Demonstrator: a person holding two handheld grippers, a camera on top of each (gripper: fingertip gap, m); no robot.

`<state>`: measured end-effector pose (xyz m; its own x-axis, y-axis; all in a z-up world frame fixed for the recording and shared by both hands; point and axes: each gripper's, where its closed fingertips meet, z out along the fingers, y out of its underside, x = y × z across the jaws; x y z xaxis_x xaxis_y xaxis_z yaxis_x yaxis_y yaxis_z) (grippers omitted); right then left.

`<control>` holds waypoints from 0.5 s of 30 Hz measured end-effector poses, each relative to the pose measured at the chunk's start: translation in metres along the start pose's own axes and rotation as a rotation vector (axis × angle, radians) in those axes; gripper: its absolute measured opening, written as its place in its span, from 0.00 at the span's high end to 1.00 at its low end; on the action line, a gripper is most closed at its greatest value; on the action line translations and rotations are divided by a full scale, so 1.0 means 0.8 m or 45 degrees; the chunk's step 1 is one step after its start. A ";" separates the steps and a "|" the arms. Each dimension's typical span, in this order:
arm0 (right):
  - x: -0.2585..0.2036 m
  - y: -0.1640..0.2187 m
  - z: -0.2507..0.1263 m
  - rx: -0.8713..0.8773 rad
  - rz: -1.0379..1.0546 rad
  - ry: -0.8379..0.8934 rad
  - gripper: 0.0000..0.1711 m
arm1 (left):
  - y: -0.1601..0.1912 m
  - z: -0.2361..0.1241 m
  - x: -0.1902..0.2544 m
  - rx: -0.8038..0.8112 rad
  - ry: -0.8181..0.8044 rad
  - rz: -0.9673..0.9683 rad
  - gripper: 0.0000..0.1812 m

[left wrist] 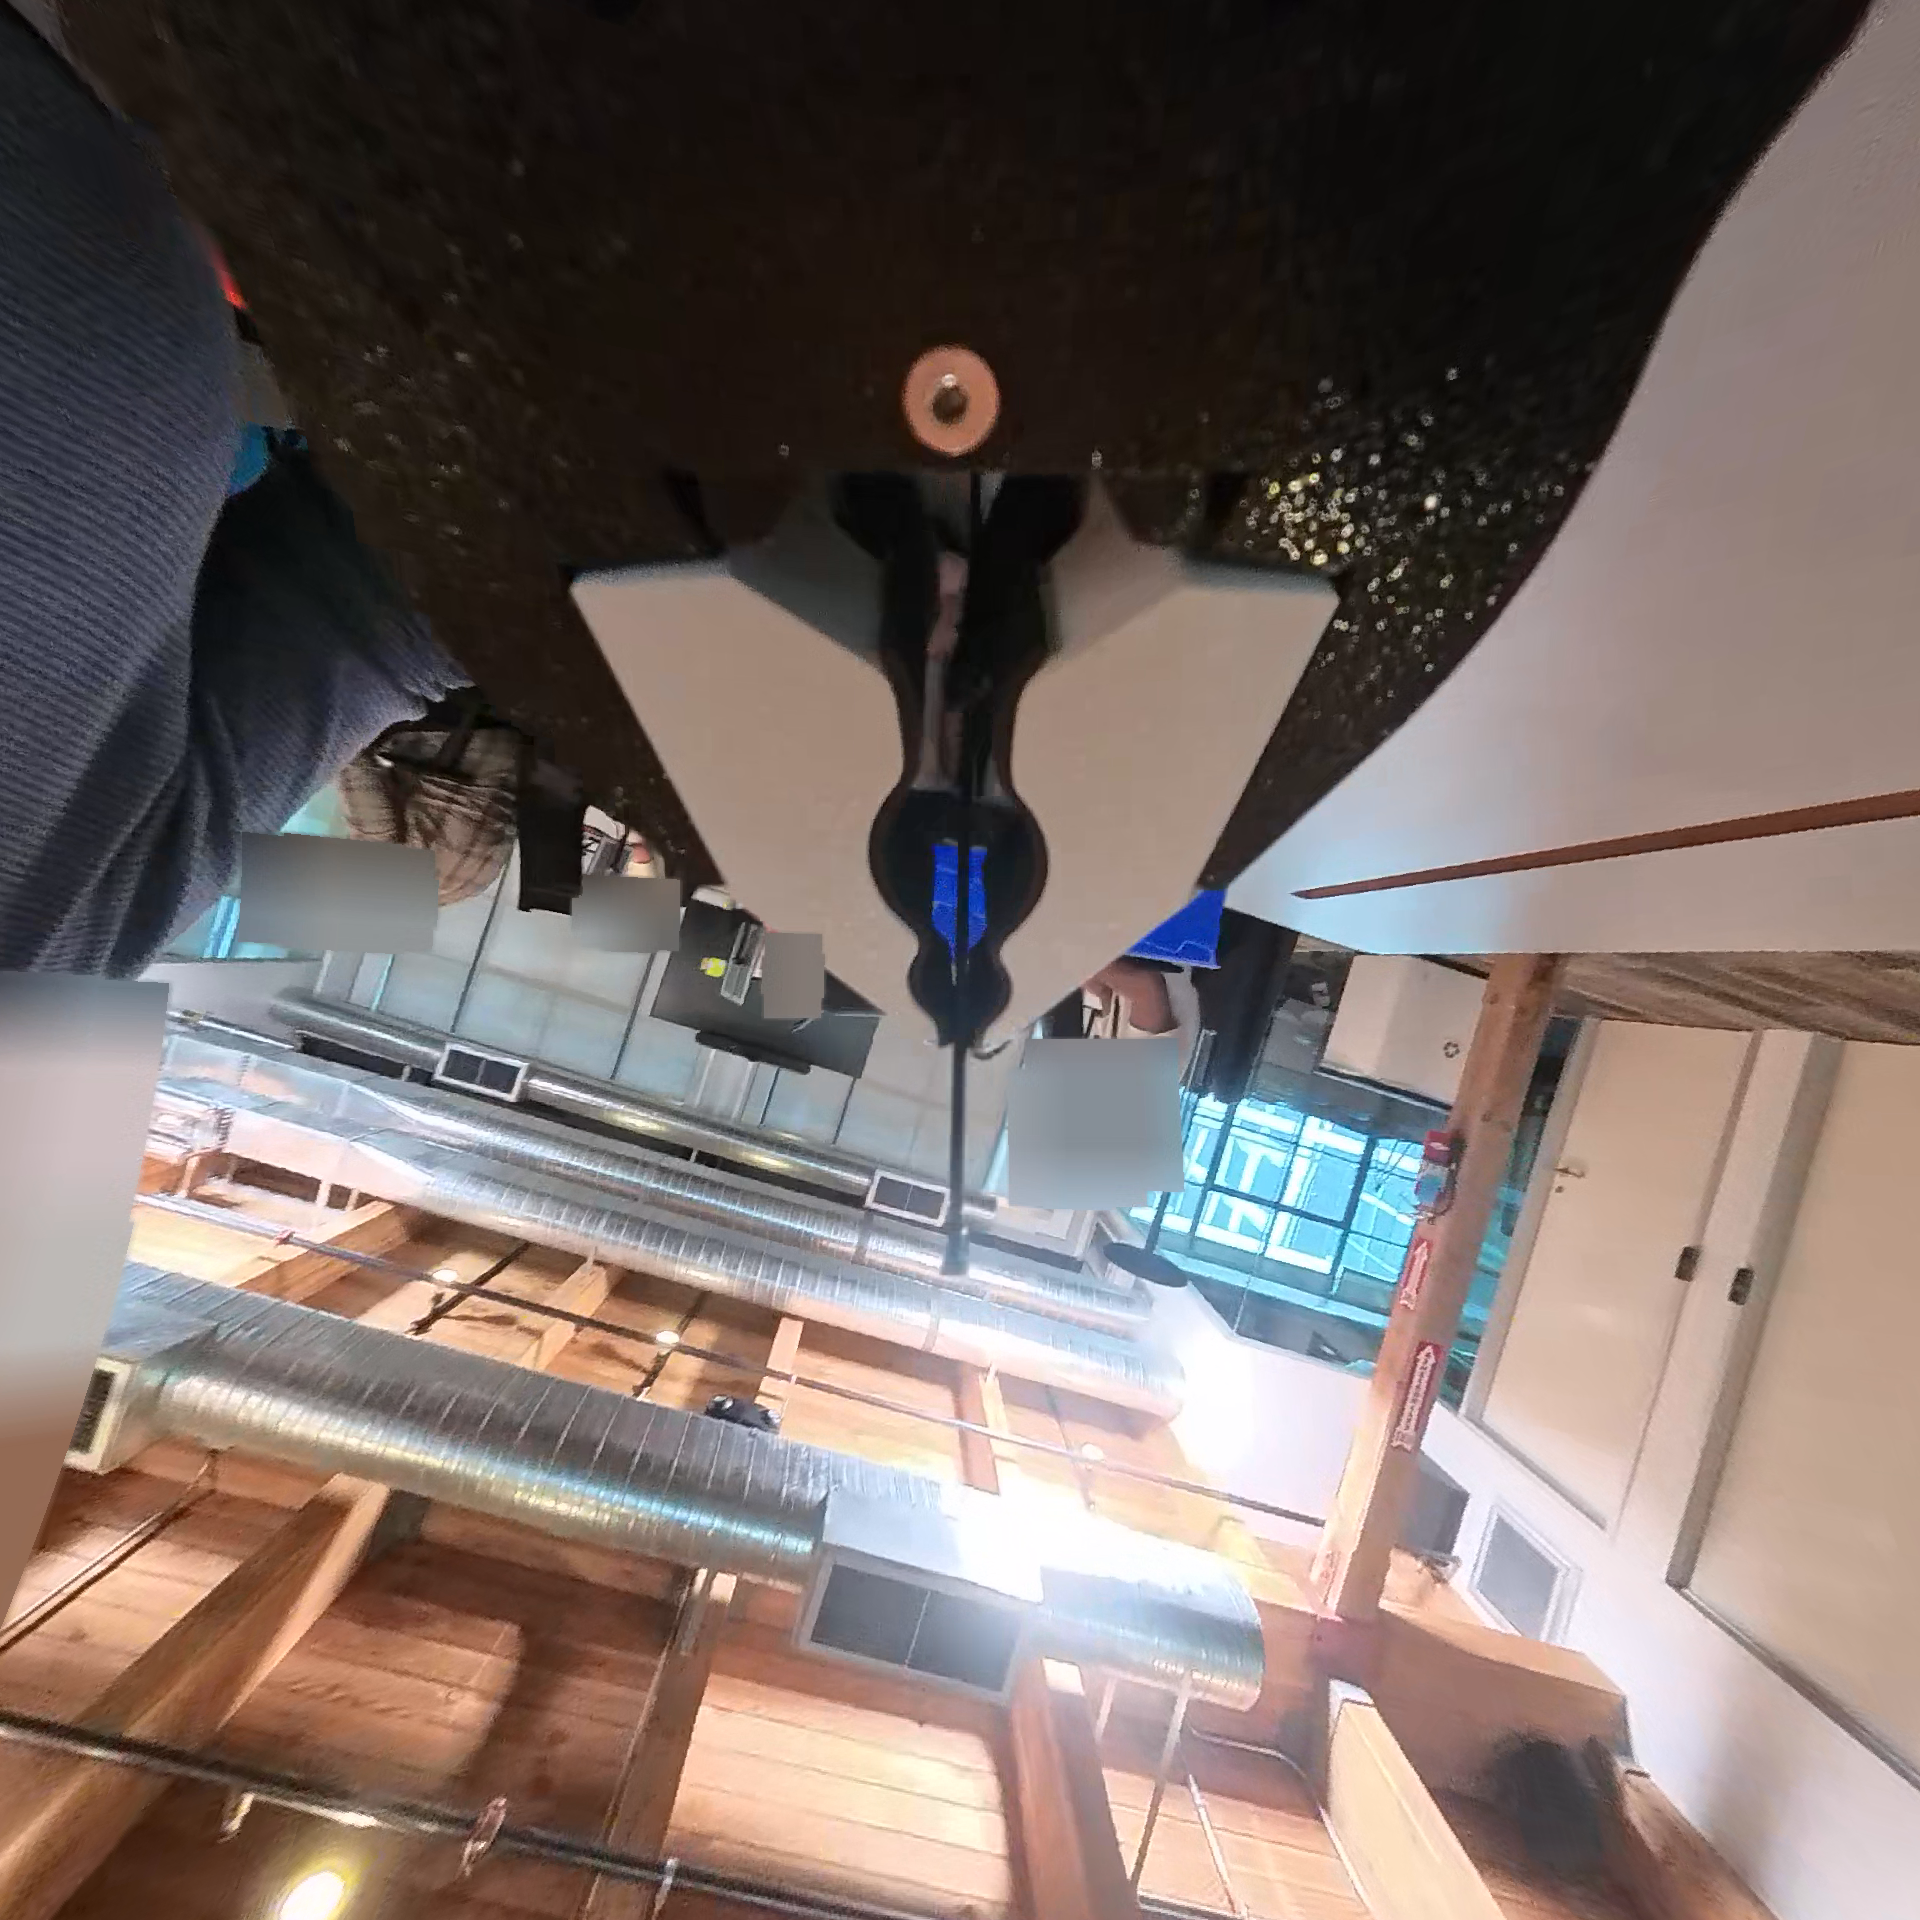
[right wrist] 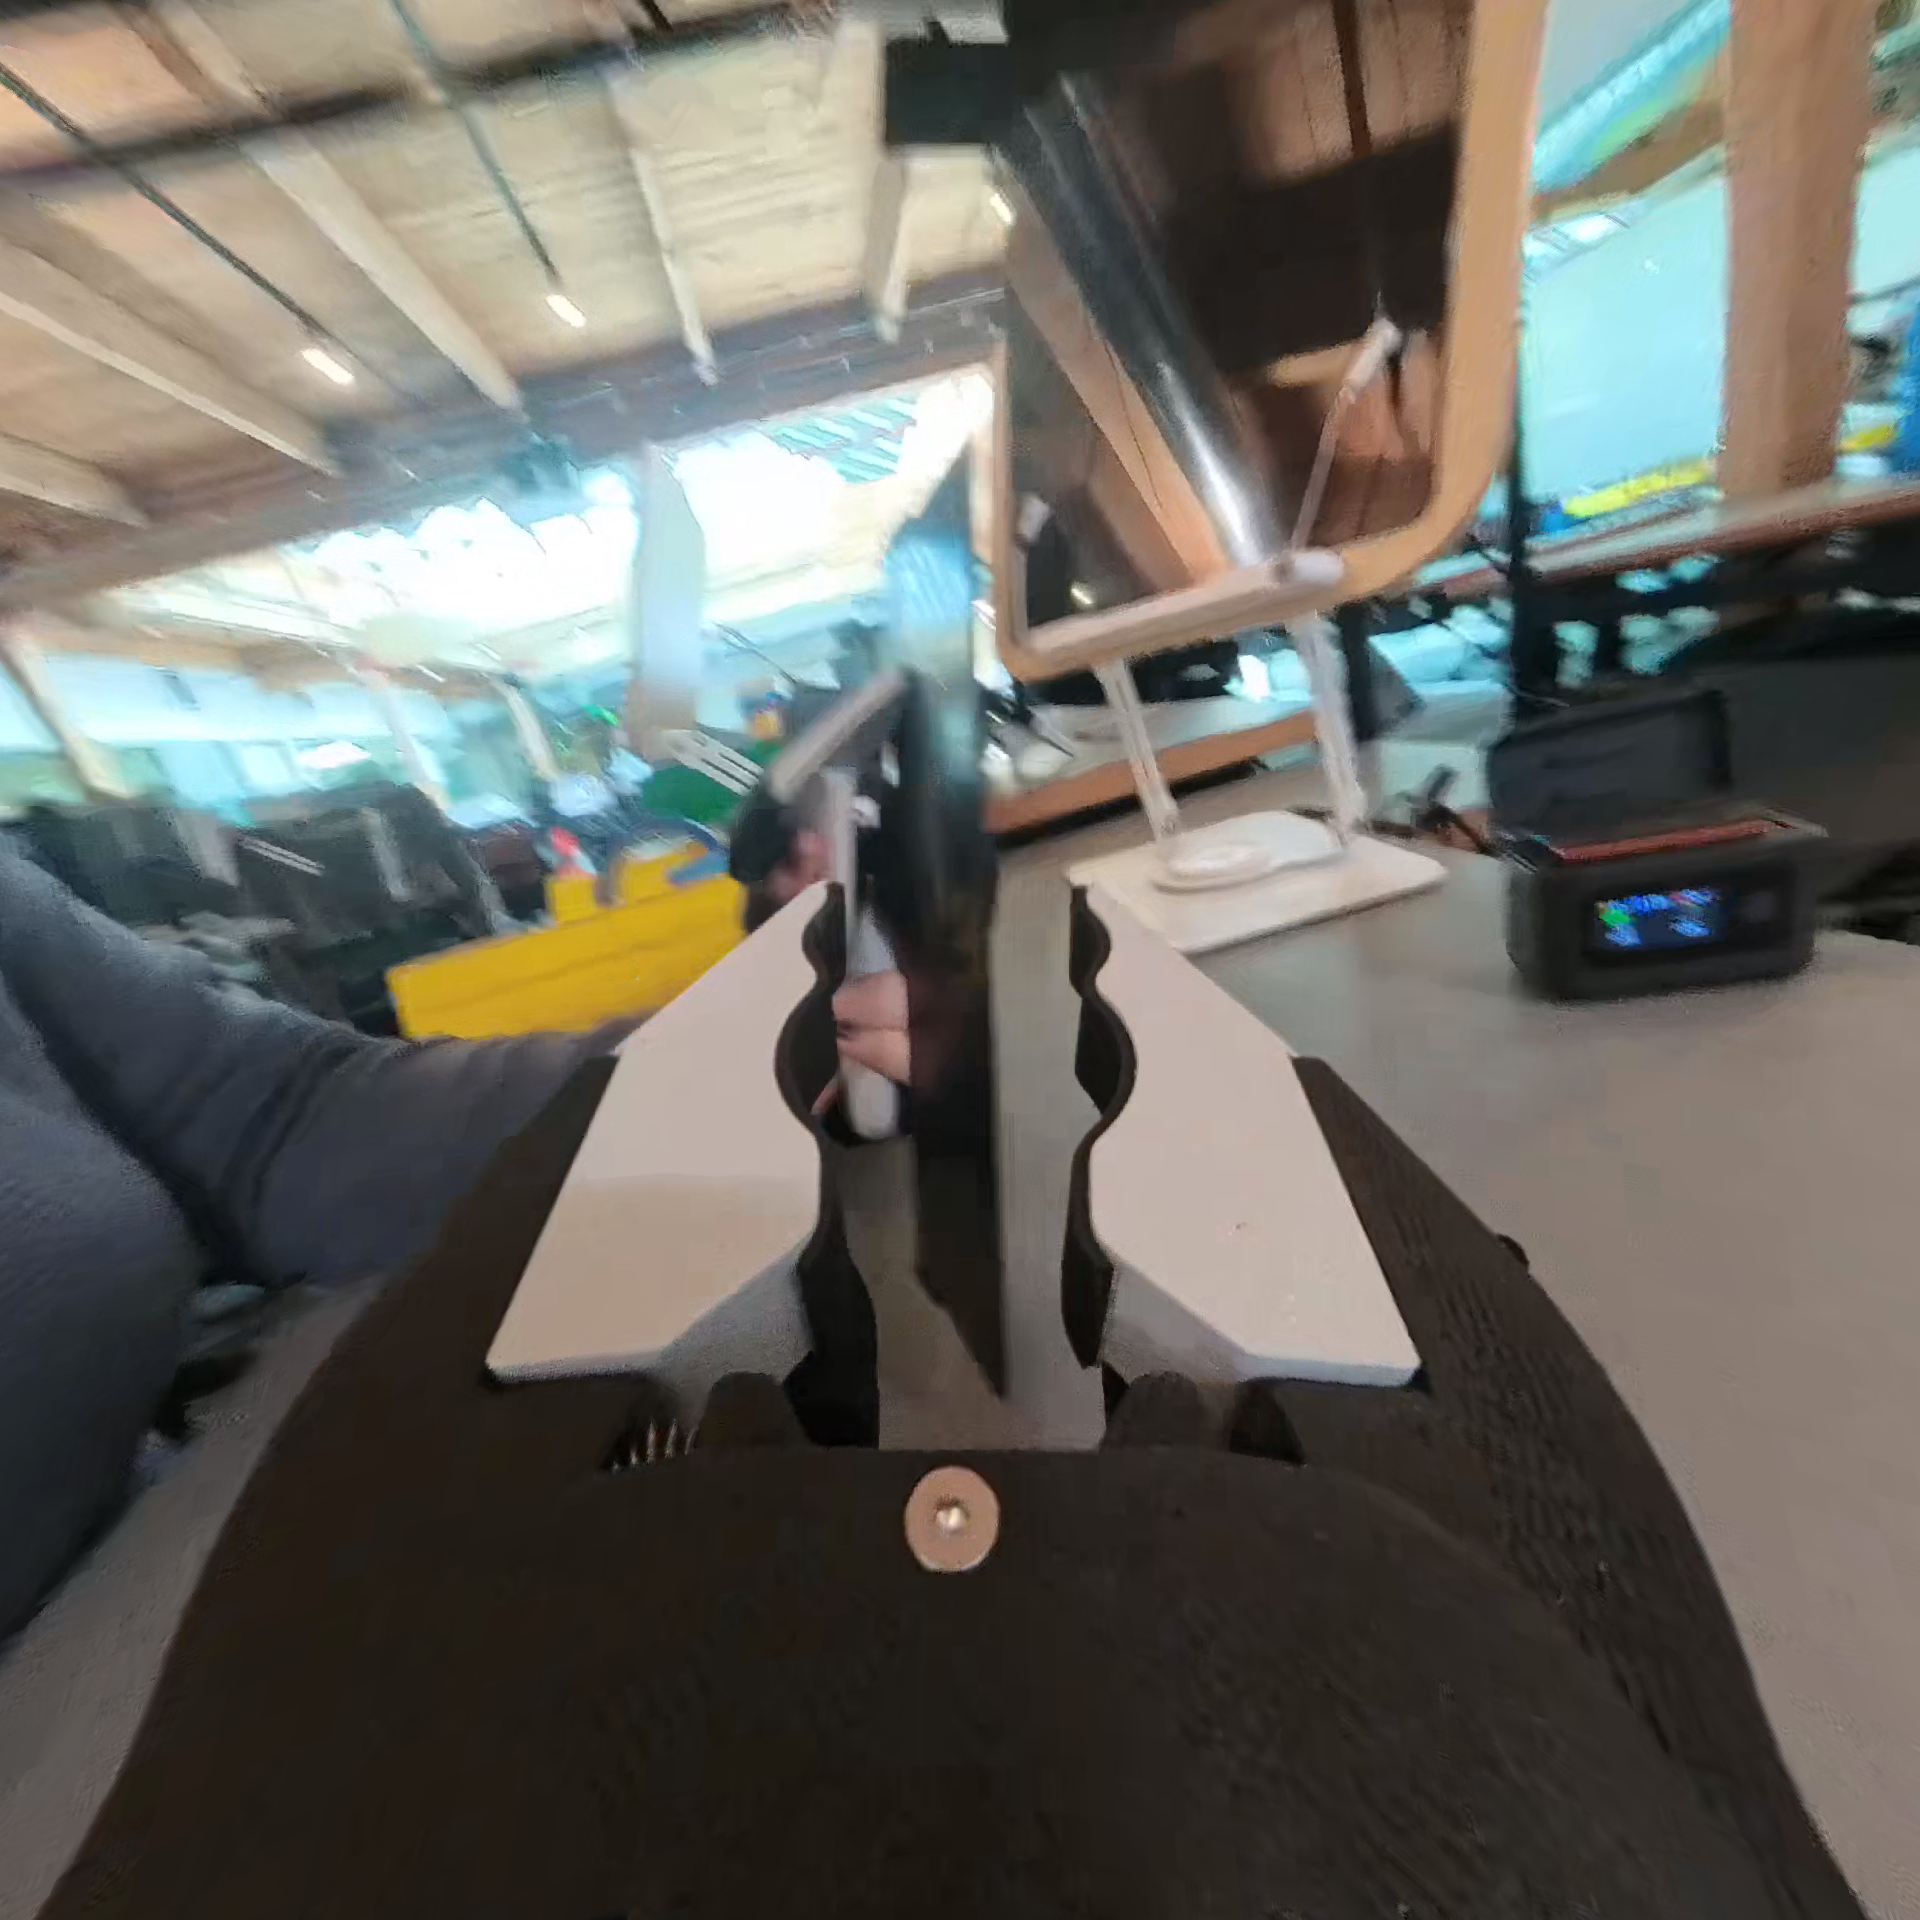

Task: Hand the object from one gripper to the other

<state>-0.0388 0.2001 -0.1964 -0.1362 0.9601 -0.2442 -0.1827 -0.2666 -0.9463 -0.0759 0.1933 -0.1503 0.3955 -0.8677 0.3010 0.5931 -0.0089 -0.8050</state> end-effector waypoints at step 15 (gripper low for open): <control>0.053 -0.043 -0.042 -0.057 -1.242 0.920 1.00 | -0.010 -0.022 -0.034 0.203 -0.109 -0.159 0.62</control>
<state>-0.0056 0.2529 -0.1818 0.6164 0.5856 0.5265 0.1304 0.5834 -0.8016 -0.1040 0.2079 -0.1612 0.3660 -0.8194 0.4412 0.7420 -0.0291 -0.6697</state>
